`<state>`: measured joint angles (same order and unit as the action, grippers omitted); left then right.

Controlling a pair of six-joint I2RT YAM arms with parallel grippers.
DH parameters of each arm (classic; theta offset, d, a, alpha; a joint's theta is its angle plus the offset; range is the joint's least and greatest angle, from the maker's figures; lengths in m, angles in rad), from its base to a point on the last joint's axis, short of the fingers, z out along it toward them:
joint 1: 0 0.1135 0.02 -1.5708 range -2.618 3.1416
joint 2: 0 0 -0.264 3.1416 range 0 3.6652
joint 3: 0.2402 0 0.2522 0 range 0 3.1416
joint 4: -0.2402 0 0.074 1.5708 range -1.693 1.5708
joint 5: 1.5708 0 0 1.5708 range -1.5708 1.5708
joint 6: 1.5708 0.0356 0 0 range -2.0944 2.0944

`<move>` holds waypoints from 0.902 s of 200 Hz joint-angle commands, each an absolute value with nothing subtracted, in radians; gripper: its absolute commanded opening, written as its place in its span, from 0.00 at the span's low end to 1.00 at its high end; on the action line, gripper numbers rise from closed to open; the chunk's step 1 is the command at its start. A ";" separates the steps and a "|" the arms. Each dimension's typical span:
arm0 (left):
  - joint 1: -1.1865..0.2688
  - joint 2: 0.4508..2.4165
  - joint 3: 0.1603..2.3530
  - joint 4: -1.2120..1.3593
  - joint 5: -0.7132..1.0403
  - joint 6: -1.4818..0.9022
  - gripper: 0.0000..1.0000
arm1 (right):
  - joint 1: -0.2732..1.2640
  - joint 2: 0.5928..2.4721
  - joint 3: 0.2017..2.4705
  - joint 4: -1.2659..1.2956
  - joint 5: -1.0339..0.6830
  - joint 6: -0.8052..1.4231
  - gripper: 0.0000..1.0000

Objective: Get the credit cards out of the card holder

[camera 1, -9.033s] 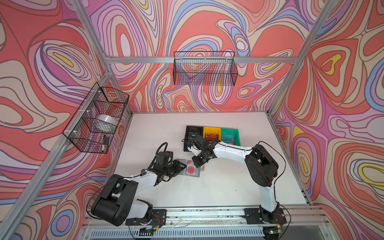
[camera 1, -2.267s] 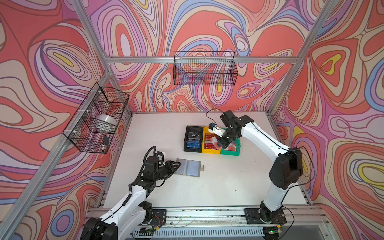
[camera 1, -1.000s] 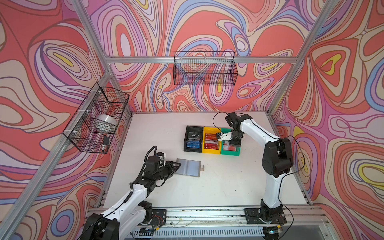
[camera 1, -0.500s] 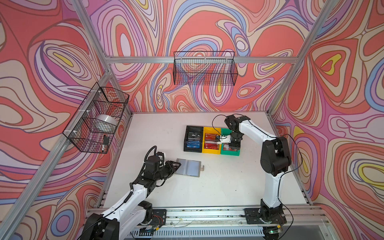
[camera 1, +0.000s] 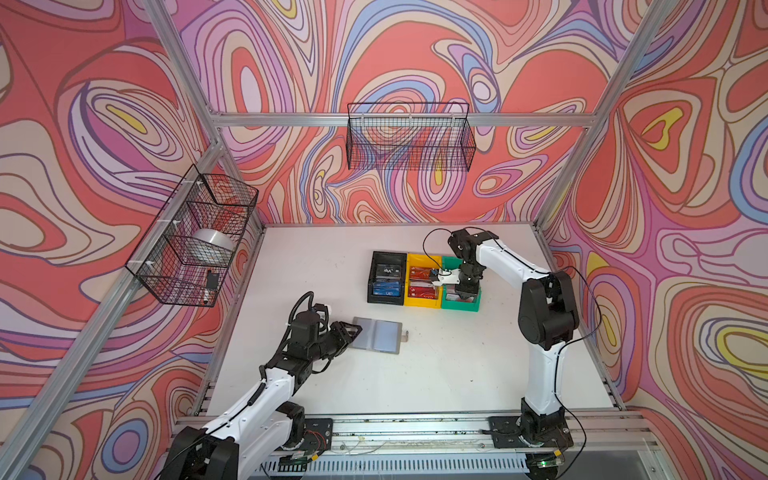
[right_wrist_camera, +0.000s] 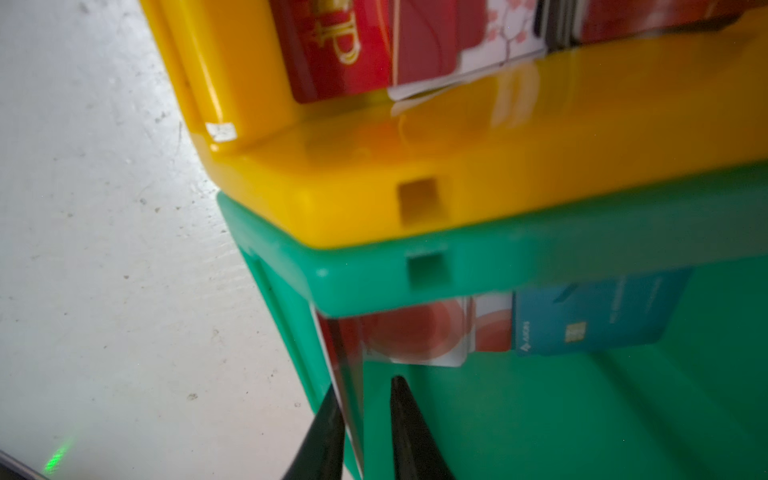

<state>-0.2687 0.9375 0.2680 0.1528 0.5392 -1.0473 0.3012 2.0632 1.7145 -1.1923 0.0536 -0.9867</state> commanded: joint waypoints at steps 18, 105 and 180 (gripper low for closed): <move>-0.271 0.938 0.279 0.146 0.524 -1.032 0.34 | 0.282 2.084 1.749 -1.110 0.095 -0.934 0.30; -0.269 0.872 0.396 -0.164 0.405 -0.868 0.35 | 0.262 1.762 1.471 -0.588 0.003 -0.539 0.42; -0.267 0.741 0.523 -0.479 0.166 -0.705 0.45 | 0.261 1.411 1.034 -0.270 -0.466 0.038 0.73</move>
